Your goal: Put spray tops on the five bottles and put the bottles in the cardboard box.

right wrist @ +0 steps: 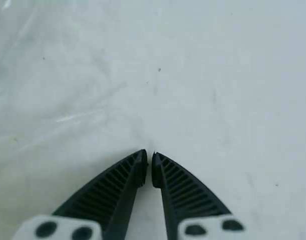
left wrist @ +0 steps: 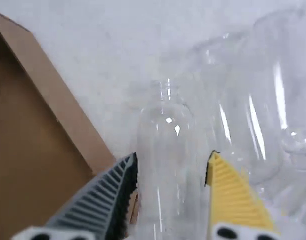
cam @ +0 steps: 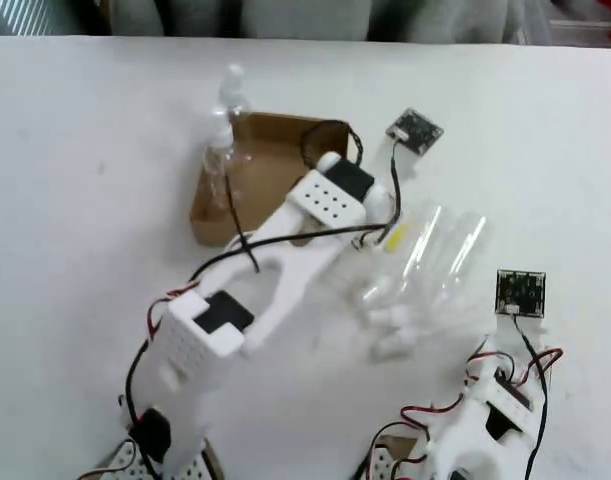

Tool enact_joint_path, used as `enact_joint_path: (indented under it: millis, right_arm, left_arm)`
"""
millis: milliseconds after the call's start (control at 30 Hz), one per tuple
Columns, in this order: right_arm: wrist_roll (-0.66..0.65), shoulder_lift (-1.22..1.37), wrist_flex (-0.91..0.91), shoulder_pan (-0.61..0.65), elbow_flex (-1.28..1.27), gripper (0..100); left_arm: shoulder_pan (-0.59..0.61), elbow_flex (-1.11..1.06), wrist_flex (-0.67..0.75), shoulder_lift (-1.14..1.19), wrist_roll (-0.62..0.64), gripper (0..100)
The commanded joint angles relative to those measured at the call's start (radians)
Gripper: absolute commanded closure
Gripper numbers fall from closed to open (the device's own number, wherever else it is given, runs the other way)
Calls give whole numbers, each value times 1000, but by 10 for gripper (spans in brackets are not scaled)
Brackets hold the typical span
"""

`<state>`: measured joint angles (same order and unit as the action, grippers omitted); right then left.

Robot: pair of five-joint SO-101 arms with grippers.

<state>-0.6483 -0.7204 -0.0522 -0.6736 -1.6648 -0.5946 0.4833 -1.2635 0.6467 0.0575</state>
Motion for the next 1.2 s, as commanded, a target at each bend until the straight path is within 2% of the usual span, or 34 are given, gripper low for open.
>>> enact_joint_path:
  millis: [0,533,733,833,1000,1167]
  right_arm:
    - [-9,-8,-4,-4,-8,981]
    - [-9,-10,-2,-4,-5,981]
    - [-9,-10,-2,-4,-5,981]
    - [-9,-10,-2,-4,-5,981]
    - [-9,-10,-2,-24,-3,981]
    - [-9,-10,-2,-24,-3,981]
  left_arm:
    - [-30,0,23,-7,-3,770]
    - [-21,-8,118,8,-72,765]
    - [-38,2,124,91,-103,654]
    - [-42,2,144,105,-101,640]
    - [-36,2,160,108,-107,706]
    - [-45,2,161,107,-109,898]
